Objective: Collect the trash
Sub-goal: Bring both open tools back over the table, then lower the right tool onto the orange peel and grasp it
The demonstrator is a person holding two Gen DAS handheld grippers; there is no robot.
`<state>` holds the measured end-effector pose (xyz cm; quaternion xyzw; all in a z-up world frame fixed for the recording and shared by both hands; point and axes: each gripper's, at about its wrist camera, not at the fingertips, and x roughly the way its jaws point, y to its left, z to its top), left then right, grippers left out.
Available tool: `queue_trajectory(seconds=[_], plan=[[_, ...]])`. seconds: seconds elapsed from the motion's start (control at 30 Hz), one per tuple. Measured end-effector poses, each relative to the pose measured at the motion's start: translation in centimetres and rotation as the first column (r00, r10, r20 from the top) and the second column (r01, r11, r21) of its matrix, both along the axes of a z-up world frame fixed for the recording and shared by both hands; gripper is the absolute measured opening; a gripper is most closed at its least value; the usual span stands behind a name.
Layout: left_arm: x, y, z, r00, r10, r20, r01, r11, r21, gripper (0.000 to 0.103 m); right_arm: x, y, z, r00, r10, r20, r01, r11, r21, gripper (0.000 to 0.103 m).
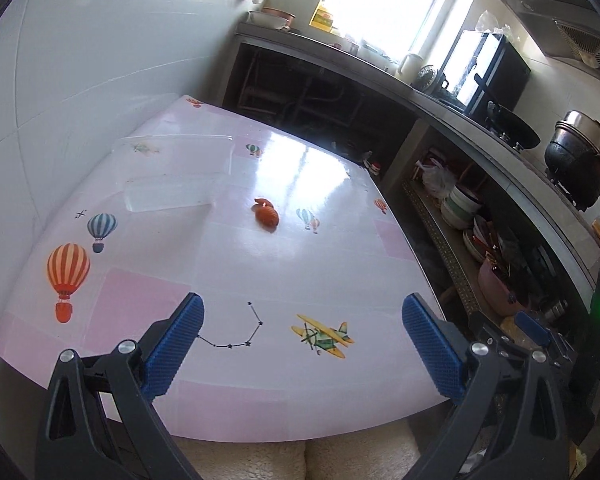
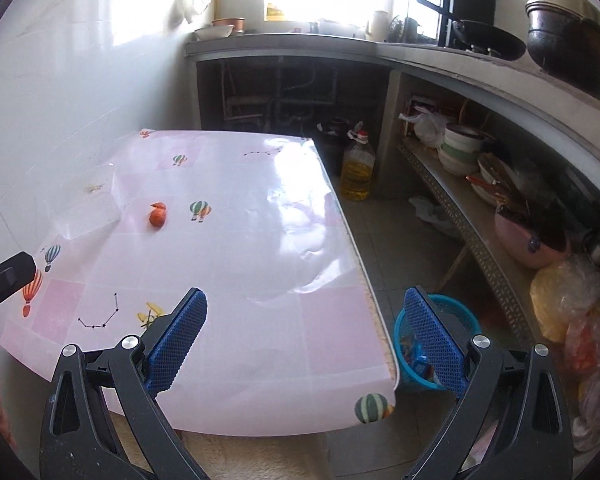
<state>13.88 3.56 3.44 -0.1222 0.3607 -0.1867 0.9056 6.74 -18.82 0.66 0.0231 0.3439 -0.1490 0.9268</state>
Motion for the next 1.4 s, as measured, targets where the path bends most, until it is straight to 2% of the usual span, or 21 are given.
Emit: queue_trajectory(seconds=[0.17, 0.33, 0.53, 0.6, 0.83, 0.97, 1.13, 1.2, 1.3, 1.4], plan=[[0.2, 2.2, -0.6, 1.0, 0.023, -0.003, -0.023, 0.999, -0.046, 0.097, 0.3, 1.6, -0.1, 0.995, 0.097, 0.004, -0.098, 0.995, 0.038, 0.095], [0.4, 4.0, -1.8, 0.999, 0.038, -0.017, -0.039, 0.995, -0.089, 0.097, -0.5, -0.3, -0.3, 0.991, 0.126, 0.047, -0.132, 0.98, 0.152, 0.095], [0.8, 4.9, -2.8, 0.999, 0.047, -0.004, -0.047, 0.998, -0.05, 0.097, 0.3, -3.1, -1.6, 0.995, 0.096, -0.015, -0.087, 0.951, 0.297, 0.095], [1.1, 5.0, -2.9, 0.999, 0.039, 0.001, -0.039, 0.998, -0.039, 0.097, 0.8, -3.1, -1.7, 0.993, 0.114, -0.021, -0.1, 0.939, 0.328, 0.095], [3.2, 4.9, -2.5, 0.997, 0.022, 0.078, -0.026, 0.998, 0.051, 0.097, 2.9, -1.6, -2.1, 0.977, 0.208, -0.04, -0.177, 0.904, 0.389, 0.083], [5.8, 4.8, -1.9, 0.989, -0.006, 0.148, -0.017, 0.988, 0.154, 0.096, 4.8, -0.8, -2.5, 0.963, 0.264, -0.057, -0.216, 0.881, 0.421, 0.074], [10.9, 4.6, -1.1, 0.984, -0.06, 0.167, 0.016, 0.968, 0.25, 0.089, 8.7, 0.5, -2.7, 0.931, 0.361, -0.06, -0.297, 0.84, 0.453, 0.069], [13.4, 5.2, 0.0, 0.985, -0.033, 0.169, -0.009, 0.971, 0.24, 0.088, 10.7, 1.3, -2.5, 0.913, 0.404, -0.057, -0.333, 0.818, 0.469, 0.068], [17.2, 6.2, 1.6, 0.987, -0.048, 0.155, 0.017, 0.981, 0.195, 0.088, 13.9, 2.6, -2.4, 0.885, 0.462, -0.056, -0.388, 0.799, 0.46, 0.064], [22.5, 7.7, 1.6, 0.997, 0.004, 0.071, -0.013, 0.991, 0.137, 0.086, 17.4, 3.7, -2.9, 0.86, 0.506, -0.059, -0.416, 0.765, 0.492, 0.06]])
